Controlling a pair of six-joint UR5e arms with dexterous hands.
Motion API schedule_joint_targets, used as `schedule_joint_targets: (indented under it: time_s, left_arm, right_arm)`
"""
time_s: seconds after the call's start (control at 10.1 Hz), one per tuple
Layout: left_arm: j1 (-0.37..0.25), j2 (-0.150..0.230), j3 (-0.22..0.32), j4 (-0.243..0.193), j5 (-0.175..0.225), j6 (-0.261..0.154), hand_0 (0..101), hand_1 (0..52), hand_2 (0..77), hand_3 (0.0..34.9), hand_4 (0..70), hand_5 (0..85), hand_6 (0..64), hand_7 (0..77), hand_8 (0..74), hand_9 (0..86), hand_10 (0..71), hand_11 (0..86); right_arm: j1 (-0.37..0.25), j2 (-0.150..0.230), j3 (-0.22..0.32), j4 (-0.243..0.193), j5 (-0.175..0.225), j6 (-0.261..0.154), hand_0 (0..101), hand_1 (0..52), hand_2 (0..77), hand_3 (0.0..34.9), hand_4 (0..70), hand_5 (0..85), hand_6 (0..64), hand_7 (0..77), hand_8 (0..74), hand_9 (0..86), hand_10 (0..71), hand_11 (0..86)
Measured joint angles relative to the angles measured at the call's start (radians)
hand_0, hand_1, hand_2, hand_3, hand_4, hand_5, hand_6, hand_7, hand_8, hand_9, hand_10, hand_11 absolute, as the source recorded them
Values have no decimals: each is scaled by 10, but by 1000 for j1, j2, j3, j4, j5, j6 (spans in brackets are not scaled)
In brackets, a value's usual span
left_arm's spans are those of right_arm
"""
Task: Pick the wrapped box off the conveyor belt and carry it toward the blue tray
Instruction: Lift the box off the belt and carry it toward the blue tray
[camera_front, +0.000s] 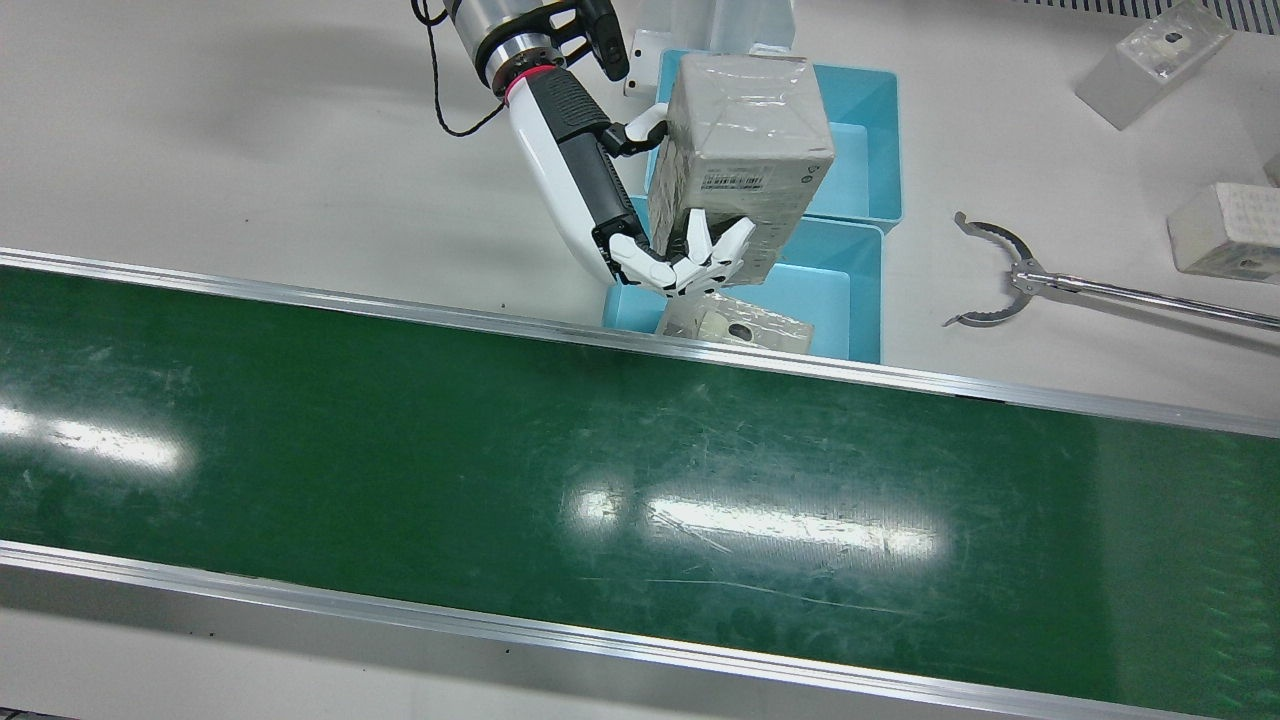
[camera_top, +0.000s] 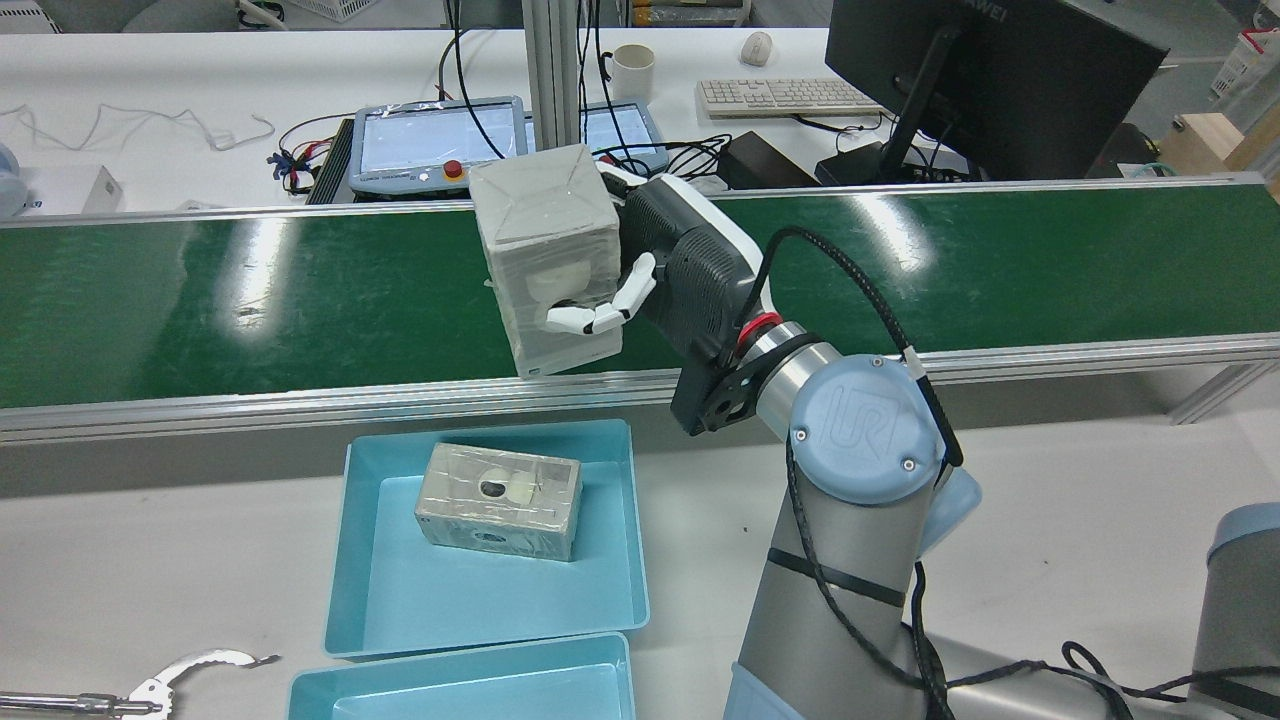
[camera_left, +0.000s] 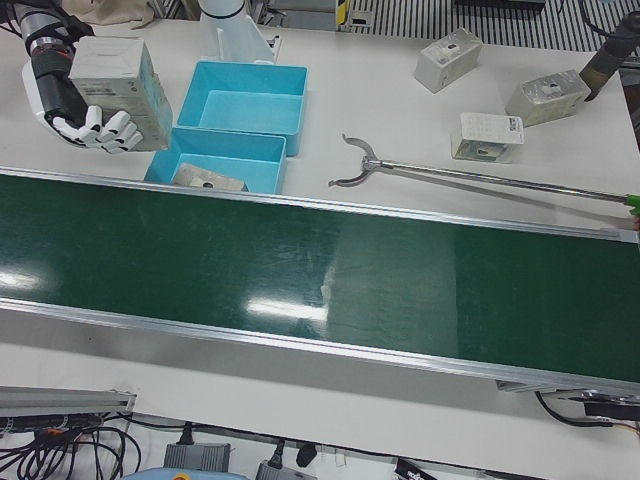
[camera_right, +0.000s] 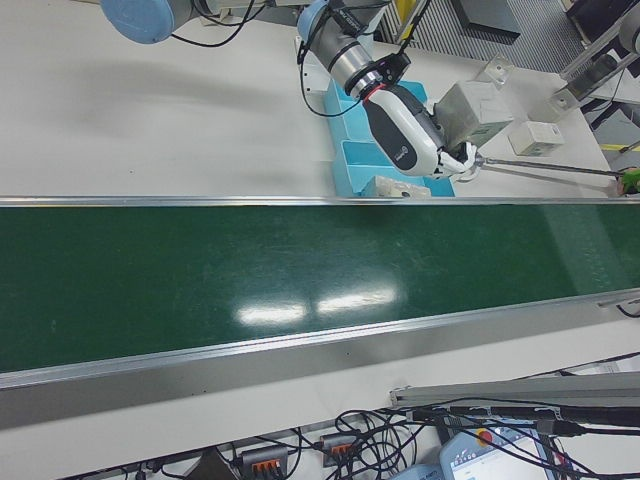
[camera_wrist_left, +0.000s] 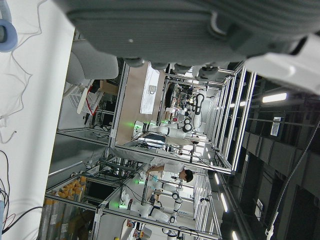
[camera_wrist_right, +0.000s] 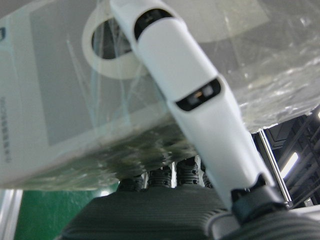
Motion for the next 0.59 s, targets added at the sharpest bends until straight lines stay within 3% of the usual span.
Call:
schedule_joint_targets:
  time_s: [0.1, 0.2, 0.3, 0.4, 0.49, 0.59]
  left_arm:
    - [0, 0, 0, 0, 0, 0, 0, 0, 5, 0, 0, 11, 5, 5, 5, 0, 5, 5]
    - [0, 0, 0, 0, 0, 0, 0, 0, 5, 0, 0, 11, 5, 5, 5, 0, 5, 5]
    - [0, 0, 0, 0, 0, 0, 0, 0, 5, 0, 0, 11, 0, 5, 5, 5, 5, 5]
    - [0, 0, 0, 0, 0, 0, 0, 0, 5, 0, 0, 11, 5, 5, 5, 0, 5, 5]
    - [0, 0, 0, 0, 0, 0, 0, 0, 5, 0, 0, 11, 5, 5, 5, 0, 5, 5]
    - [0, 0, 0, 0, 0, 0, 0, 0, 5, 0, 0, 11, 5, 5, 5, 5, 5, 5]
  right_arm:
    - [-20, -2, 1, 1, 1, -3, 551, 27, 409, 0, 240, 704, 464, 295, 442, 398, 316, 382]
    - [-43, -2, -1, 8, 1, -4, 512, 27, 409, 0, 180, 644, 447, 245, 371, 360, 218, 300]
    - [-75, -2, -4, 21, -2, -7, 534, 27, 409, 0, 164, 518, 393, 191, 284, 267, 98, 207]
    - [-106, 0, -6, 29, -9, -10, 577, 142, 382, 0, 180, 382, 305, 98, 164, 164, 0, 82]
    - [-128, 2, -5, 34, -23, -12, 577, 142, 382, 0, 180, 382, 305, 98, 164, 164, 0, 82]
    - [-141, 0, 0, 35, -38, -14, 498, 256, 278, 0, 185, 262, 65, 60, 0, 16, 0, 16]
